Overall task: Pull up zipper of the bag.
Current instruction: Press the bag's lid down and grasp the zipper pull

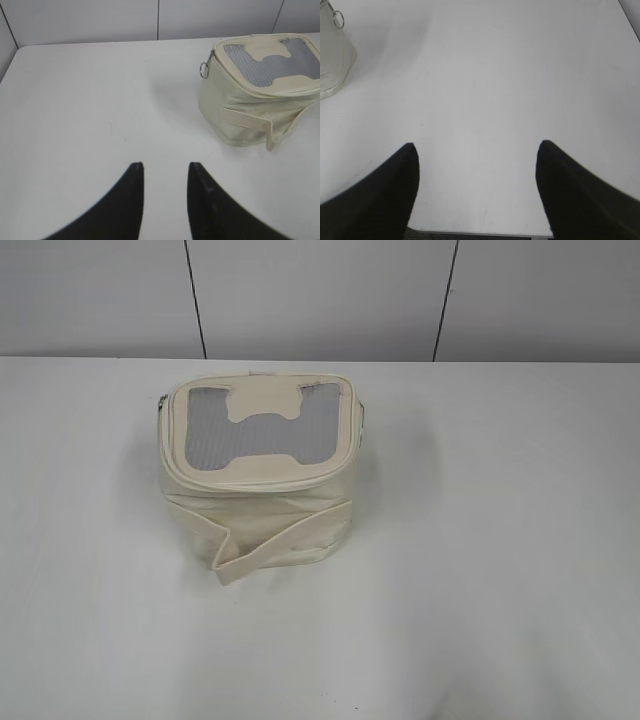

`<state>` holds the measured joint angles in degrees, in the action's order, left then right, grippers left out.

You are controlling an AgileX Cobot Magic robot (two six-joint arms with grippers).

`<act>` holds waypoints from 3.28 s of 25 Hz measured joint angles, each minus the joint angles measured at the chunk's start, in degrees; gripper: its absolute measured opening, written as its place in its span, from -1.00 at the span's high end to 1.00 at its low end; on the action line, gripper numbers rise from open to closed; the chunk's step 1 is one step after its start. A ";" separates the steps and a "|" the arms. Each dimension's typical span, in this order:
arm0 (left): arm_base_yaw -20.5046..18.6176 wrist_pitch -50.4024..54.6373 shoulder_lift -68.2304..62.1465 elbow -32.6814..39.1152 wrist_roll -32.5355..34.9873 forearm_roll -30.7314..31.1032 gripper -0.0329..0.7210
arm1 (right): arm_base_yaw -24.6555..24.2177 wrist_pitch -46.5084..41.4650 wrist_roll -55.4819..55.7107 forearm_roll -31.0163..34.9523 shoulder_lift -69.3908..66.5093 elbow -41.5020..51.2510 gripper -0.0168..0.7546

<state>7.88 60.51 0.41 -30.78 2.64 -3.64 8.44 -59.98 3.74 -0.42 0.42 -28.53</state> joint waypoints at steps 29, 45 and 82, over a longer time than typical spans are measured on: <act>0.00 0.00 0.00 0.00 0.00 0.00 0.28 | 1.14 26.77 -45.36 32.77 -69.76 -25.34 -0.45; 0.00 -0.05 0.00 0.00 0.00 0.22 0.28 | 13.50 -4.21 -62.09 51.27 -134.71 -96.71 -0.44; -15.32 -9.56 -84.98 -22.86 75.83 -72.55 0.15 | 18.26 -7.63 -56.67 51.57 -145.20 -106.88 0.85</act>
<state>-7.44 50.95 -84.57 -53.64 78.47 -76.18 26.70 -67.60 -52.93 51.16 -144.78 -135.41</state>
